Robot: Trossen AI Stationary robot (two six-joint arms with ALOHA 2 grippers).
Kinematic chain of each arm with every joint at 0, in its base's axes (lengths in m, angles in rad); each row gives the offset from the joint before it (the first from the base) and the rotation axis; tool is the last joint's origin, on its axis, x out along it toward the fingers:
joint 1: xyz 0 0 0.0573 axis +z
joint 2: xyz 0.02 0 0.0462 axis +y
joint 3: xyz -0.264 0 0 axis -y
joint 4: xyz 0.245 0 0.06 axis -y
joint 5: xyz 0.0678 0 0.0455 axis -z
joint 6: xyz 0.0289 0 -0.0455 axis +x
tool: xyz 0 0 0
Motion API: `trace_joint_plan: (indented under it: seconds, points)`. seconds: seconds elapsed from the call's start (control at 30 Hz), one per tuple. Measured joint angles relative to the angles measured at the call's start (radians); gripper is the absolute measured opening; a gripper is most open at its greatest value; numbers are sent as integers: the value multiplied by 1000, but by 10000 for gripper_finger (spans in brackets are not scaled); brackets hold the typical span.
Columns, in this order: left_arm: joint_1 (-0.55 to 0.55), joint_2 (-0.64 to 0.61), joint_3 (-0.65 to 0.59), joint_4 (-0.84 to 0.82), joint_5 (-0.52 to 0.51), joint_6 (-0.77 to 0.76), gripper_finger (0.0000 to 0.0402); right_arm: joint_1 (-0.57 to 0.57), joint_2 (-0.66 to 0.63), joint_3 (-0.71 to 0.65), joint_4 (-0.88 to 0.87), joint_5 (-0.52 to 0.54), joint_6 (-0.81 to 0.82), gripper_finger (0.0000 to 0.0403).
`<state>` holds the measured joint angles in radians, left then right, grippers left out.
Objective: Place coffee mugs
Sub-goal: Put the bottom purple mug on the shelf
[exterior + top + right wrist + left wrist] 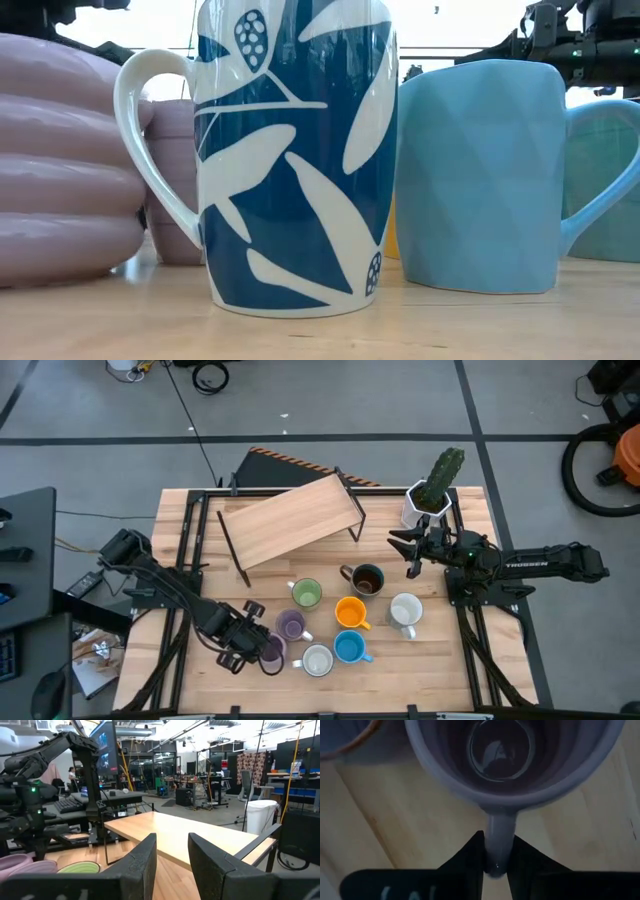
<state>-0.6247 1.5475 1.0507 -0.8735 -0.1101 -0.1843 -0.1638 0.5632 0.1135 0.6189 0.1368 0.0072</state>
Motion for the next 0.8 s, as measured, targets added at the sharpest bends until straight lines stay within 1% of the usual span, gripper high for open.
trace_joint_plan:
  seconds: [0.2, 0.37, 0.43, 0.6, 0.8]
  points:
    - [0, -97, 4, -15, 53, 28, 59, 0, 0, 0, 0, 0, 0, 117]
    - [0, -164, 32, -79, 63, 34, 59, 0, 0, 0, 1, 0, 0, 117]
    - [5, -178, 62, -112, 62, 37, 59, 0, 0, 0, 1, 0, 0, 117]
    - [38, -194, 181, -186, 52, 40, 59, 0, 0, 0, 9, 0, 0, 117]
    - [99, -194, 376, -369, -52, 117, 59, 0, 2, 0, 13, 0, 1, 117]
